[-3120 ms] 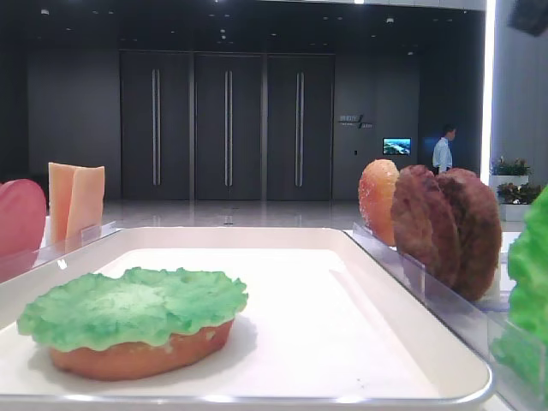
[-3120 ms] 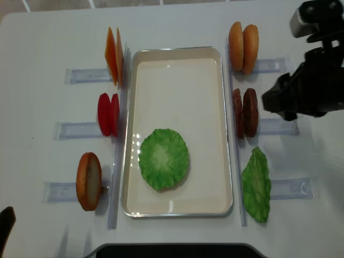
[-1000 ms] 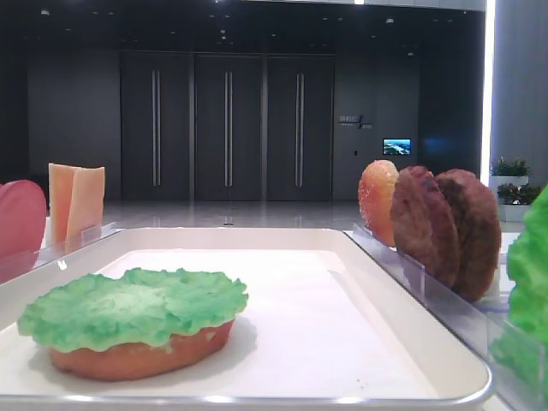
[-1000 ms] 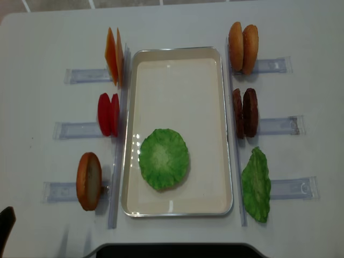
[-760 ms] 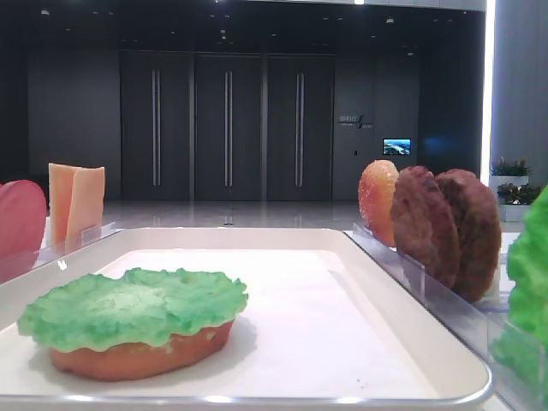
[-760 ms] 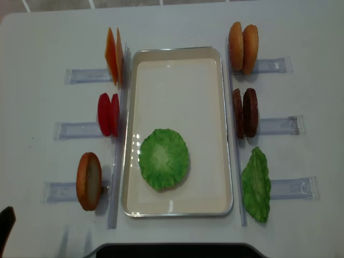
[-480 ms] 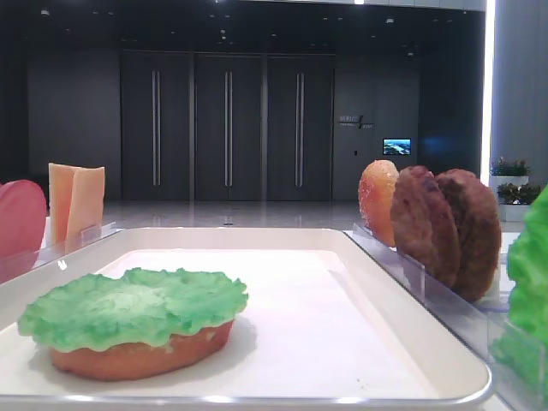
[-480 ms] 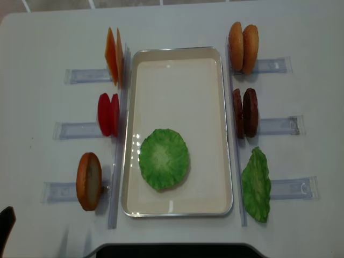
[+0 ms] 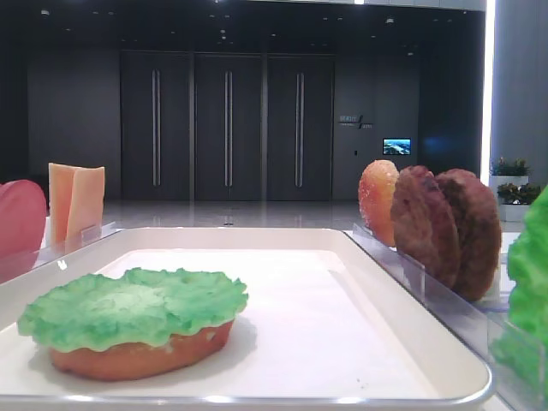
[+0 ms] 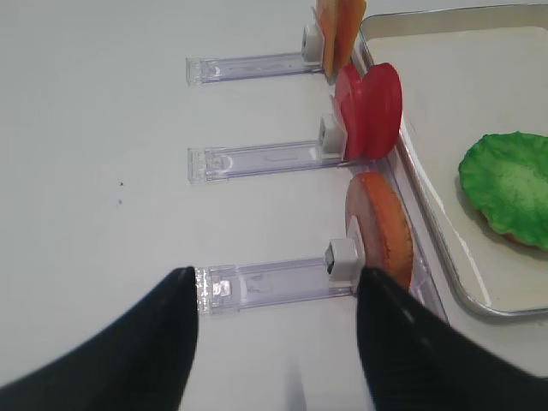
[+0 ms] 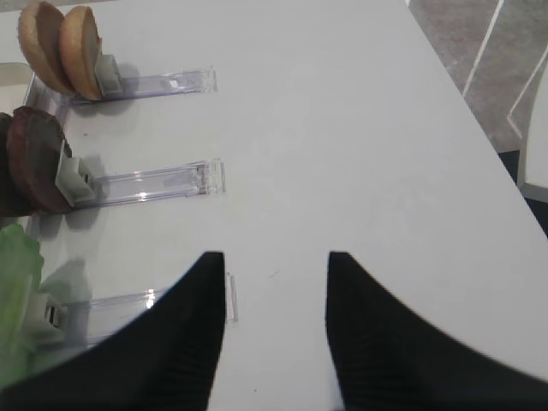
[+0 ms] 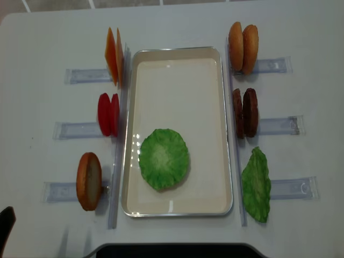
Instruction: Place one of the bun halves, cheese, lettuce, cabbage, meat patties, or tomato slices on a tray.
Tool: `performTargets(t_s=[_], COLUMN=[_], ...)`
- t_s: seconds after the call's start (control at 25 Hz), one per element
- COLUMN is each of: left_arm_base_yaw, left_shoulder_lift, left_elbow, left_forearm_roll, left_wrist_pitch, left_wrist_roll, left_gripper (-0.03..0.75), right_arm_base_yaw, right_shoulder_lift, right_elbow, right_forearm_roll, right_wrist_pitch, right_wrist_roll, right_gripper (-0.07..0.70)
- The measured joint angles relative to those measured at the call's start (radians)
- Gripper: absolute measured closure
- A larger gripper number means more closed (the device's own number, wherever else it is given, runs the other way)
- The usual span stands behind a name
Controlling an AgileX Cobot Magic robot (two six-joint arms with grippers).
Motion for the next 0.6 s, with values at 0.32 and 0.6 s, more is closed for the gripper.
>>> performTargets(t_s=[0.32,0.6], left_arm_base_yaw=[0.0,0.0], left_shoulder_lift=[0.0,0.0], left_elbow=[0.0,0.0], left_forearm_roll=[0.0,0.0], left_wrist_pitch=[0.0,0.0], left_wrist_roll=[0.0,0.0], left_gripper=[0.262,0.262], right_arm_base_yaw=[0.0,0.0], right_shoulder_lift=[0.0,0.0], right_elbow=[0.0,0.0], right_forearm_roll=[0.0,0.0], right_wrist_pitch=[0.0,0.0], right_wrist_roll=[0.0,0.0], right_gripper=[0.356,0.356])
